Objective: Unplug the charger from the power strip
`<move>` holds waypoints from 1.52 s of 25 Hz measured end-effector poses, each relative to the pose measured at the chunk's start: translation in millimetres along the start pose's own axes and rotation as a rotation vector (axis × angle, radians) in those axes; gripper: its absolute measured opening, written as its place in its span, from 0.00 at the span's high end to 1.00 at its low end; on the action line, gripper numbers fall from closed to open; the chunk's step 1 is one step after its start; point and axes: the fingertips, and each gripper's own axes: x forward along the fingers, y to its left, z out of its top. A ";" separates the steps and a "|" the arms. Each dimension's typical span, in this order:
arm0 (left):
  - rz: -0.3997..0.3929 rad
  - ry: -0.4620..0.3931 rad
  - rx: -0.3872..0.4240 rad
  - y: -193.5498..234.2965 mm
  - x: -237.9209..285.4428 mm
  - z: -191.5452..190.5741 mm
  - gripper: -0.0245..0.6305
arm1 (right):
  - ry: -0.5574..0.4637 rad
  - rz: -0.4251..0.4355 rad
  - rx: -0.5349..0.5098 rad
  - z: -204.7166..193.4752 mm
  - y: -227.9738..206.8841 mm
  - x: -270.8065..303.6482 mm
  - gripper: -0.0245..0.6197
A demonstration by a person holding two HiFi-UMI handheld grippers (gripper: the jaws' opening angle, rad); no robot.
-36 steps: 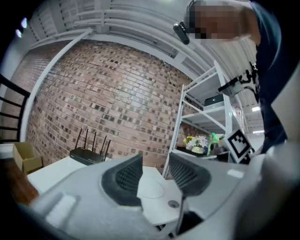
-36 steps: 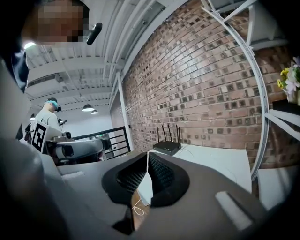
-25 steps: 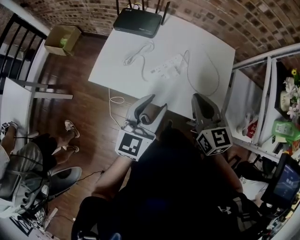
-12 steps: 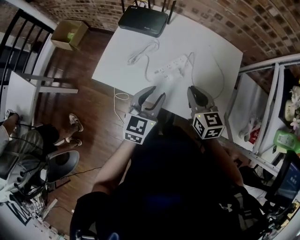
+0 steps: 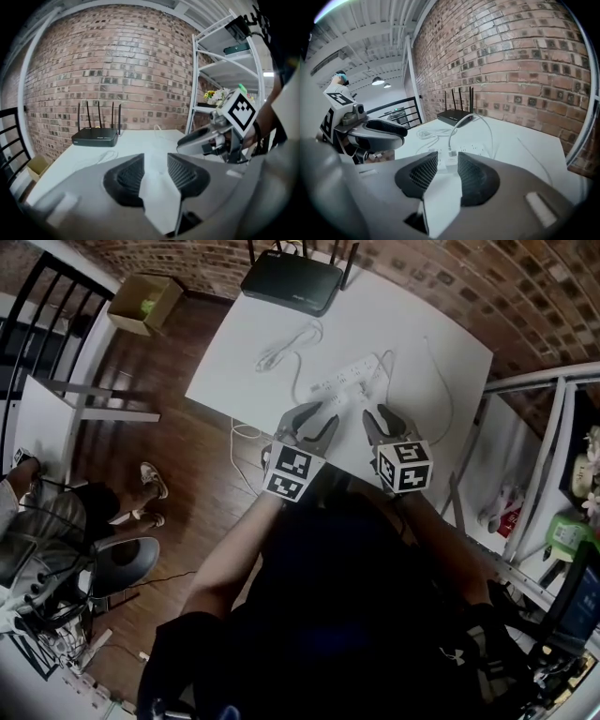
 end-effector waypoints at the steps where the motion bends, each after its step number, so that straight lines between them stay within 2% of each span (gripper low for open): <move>1: -0.006 0.019 0.007 0.6 6.3 -5.3 0.73 | 0.009 -0.001 -0.004 -1.1 -1.0 5.5 0.74; 7: -0.013 0.124 0.021 10.5 35.9 -37.2 0.72 | 0.078 -0.012 -0.061 -11.2 -1.9 38.4 0.67; 13: -0.009 0.182 0.059 18.7 56.9 -51.7 0.71 | 0.147 -0.038 -0.137 -26.2 -1.0 64.3 0.66; 23: 0.030 0.252 0.113 30.2 81.8 -70.7 0.70 | 0.183 -0.083 -0.151 -31.5 -7.1 81.1 0.67; 28: 0.020 0.293 0.112 29.1 89.4 -78.3 0.70 | 0.189 -0.100 -0.161 -24.4 -4.3 81.0 0.72; 38: 0.018 0.256 0.066 33.1 90.5 -82.0 0.70 | 0.202 -0.086 -0.146 -29.9 -6.3 85.5 0.74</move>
